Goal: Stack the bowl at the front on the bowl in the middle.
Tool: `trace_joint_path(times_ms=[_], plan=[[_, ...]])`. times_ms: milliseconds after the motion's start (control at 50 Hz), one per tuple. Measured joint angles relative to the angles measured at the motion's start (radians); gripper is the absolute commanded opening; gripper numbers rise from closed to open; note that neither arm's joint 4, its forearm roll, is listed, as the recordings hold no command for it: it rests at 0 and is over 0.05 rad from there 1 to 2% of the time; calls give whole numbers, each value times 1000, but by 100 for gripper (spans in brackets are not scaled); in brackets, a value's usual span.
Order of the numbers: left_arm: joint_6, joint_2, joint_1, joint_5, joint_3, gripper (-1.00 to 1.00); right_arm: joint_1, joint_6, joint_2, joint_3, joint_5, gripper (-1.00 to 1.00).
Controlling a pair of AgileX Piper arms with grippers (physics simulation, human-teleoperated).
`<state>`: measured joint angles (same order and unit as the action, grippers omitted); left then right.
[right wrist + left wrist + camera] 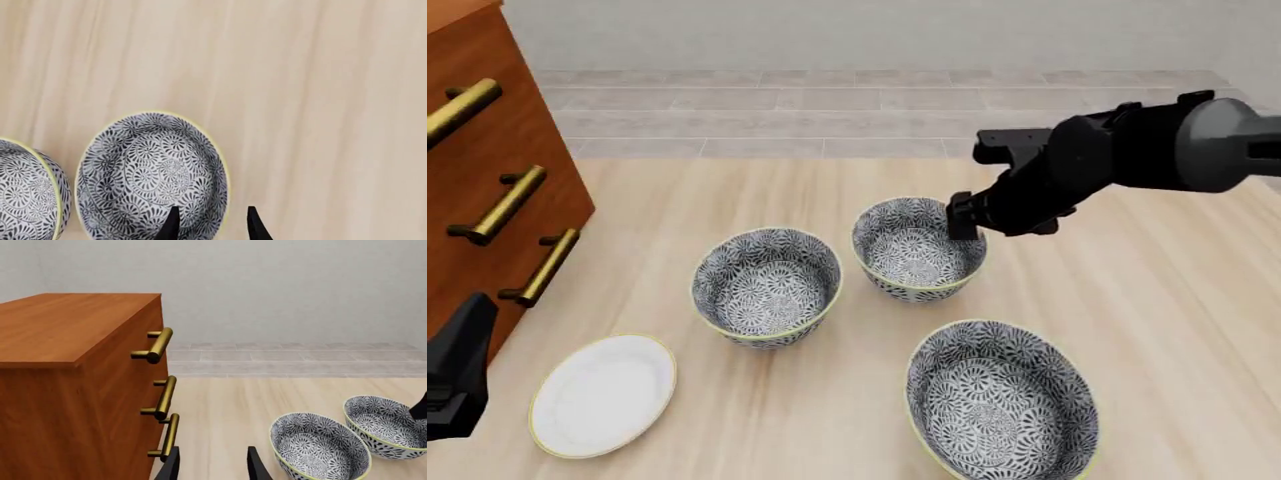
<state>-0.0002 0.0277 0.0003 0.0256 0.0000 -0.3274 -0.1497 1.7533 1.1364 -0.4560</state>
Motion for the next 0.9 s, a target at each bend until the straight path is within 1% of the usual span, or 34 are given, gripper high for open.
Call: trace_joint_path(times_ms=[900], plan=[[0, 0, 0, 0, 0, 100, 14, 4, 86, -26, 67, 100]])
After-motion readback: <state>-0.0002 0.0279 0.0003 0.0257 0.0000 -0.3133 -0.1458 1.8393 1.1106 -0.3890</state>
